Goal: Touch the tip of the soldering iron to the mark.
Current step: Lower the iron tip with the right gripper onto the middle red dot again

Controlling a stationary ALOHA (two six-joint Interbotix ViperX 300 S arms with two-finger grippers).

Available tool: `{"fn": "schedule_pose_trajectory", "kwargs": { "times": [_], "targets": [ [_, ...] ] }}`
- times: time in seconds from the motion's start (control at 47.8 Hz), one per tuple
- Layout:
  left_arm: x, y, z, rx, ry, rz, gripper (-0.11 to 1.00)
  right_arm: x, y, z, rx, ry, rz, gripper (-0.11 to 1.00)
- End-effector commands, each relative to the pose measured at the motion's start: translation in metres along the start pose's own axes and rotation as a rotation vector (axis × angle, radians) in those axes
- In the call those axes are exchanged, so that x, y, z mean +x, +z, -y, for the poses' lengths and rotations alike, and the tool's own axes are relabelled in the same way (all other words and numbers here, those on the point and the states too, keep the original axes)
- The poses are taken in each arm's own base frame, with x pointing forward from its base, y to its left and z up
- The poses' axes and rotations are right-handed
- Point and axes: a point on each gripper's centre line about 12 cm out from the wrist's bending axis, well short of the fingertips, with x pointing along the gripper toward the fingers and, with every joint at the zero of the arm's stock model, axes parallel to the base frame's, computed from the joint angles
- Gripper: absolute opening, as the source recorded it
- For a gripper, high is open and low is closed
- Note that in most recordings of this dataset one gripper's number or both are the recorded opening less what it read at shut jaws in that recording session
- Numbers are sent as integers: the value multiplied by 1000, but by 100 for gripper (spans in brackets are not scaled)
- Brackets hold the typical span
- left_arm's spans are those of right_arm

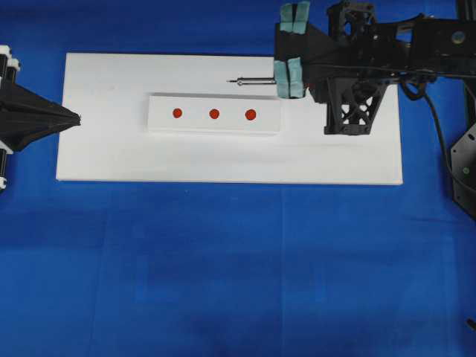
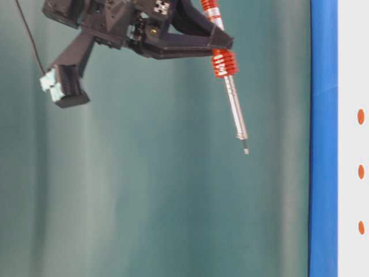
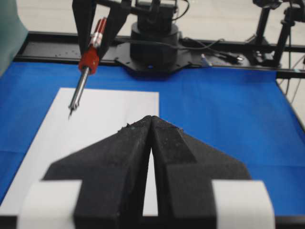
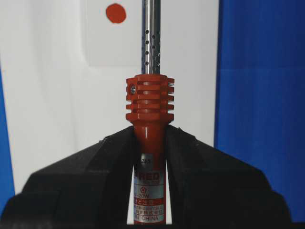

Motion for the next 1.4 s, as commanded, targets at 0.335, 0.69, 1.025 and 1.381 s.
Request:
{"fn": "schedule_pose_trajectory", "kwargs": {
  "times": [0.335,0.69,1.025,1.381],
  "targets": [
    [1,4,0,-3,0,11,0,43,5,-8,-15,13,-32,6],
    [1,4,0,-3,0,11,0,88,-1,-19,-28,36,-67,6],
    [1,4,0,-3,2,11,0,109,-2,-22,-31,41,-74,6],
    [1,4,0,-3,0,11,0,109,-4,-20,-27,38,-94,6]
  ]
}}
